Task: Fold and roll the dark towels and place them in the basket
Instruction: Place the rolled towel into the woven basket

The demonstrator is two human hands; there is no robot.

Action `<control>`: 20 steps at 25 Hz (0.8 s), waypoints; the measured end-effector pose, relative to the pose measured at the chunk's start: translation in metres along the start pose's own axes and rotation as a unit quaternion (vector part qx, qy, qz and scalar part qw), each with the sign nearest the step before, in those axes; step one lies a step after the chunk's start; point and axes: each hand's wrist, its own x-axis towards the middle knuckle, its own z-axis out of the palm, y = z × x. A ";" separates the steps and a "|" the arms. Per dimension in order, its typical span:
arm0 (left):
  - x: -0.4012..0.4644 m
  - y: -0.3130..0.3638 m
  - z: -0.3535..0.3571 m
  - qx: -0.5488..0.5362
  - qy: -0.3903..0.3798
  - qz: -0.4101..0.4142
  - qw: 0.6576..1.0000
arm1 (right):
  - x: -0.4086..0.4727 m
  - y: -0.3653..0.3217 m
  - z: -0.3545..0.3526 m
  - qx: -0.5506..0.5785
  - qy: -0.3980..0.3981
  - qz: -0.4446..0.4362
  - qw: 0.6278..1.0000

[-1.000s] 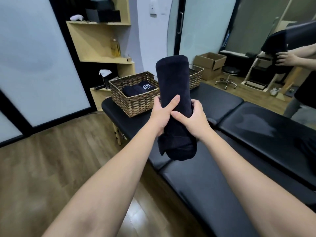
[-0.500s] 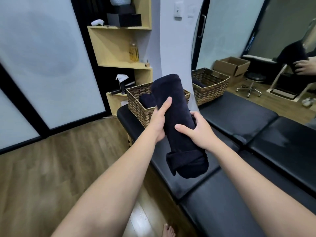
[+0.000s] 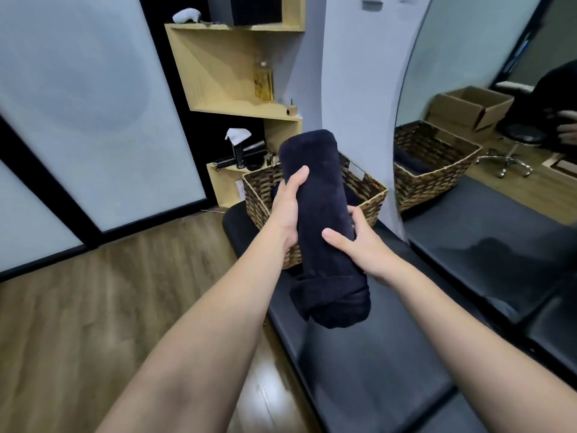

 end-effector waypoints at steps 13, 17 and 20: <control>0.199 0.111 -0.095 0.009 0.039 0.074 0.996 | 0.221 -0.006 0.023 -0.195 0.008 -0.008 0.981; 0.253 0.116 -0.108 0.017 0.049 0.041 0.998 | 0.272 0.001 0.021 -0.213 0.037 0.017 0.976; 0.274 0.099 -0.118 0.012 0.077 0.020 0.997 | 0.295 0.024 0.017 -0.233 0.026 0.045 0.971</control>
